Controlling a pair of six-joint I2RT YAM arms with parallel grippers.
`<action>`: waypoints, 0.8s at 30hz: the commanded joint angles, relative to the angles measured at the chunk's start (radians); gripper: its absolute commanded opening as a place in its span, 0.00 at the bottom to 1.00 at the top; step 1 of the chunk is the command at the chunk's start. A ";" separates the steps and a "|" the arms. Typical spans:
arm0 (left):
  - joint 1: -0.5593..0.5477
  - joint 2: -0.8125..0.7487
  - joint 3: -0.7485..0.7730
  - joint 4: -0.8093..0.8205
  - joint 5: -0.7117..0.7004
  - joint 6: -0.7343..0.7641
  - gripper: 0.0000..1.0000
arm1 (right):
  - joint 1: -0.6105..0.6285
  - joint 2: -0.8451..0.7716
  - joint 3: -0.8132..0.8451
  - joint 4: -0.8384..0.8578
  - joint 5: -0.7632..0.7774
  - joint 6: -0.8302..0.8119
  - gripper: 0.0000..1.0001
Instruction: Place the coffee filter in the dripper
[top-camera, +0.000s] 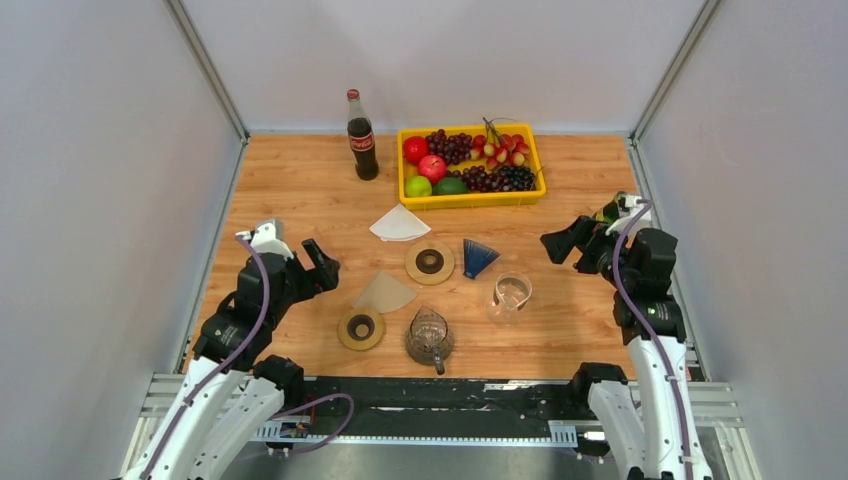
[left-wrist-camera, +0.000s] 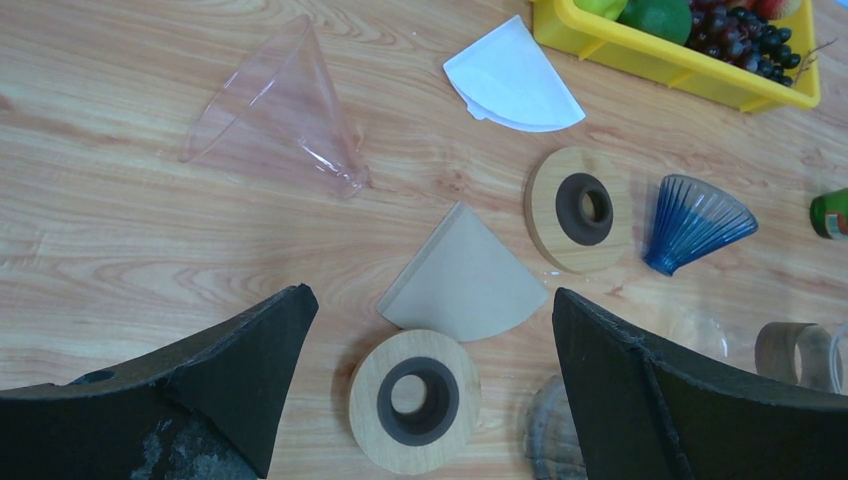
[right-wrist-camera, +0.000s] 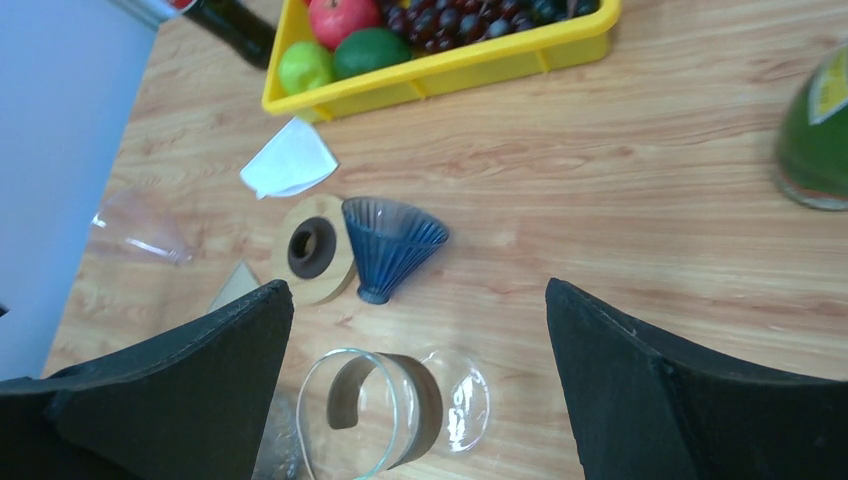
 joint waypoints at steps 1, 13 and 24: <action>0.002 0.036 0.000 0.045 0.015 0.021 1.00 | 0.011 0.049 0.050 0.006 -0.197 -0.040 1.00; 0.001 0.145 0.004 -0.023 0.033 -0.004 1.00 | 0.304 0.128 0.123 -0.016 0.065 -0.038 1.00; 0.001 0.212 -0.029 0.024 0.113 -0.012 1.00 | 0.775 0.455 0.290 -0.002 0.514 -0.047 1.00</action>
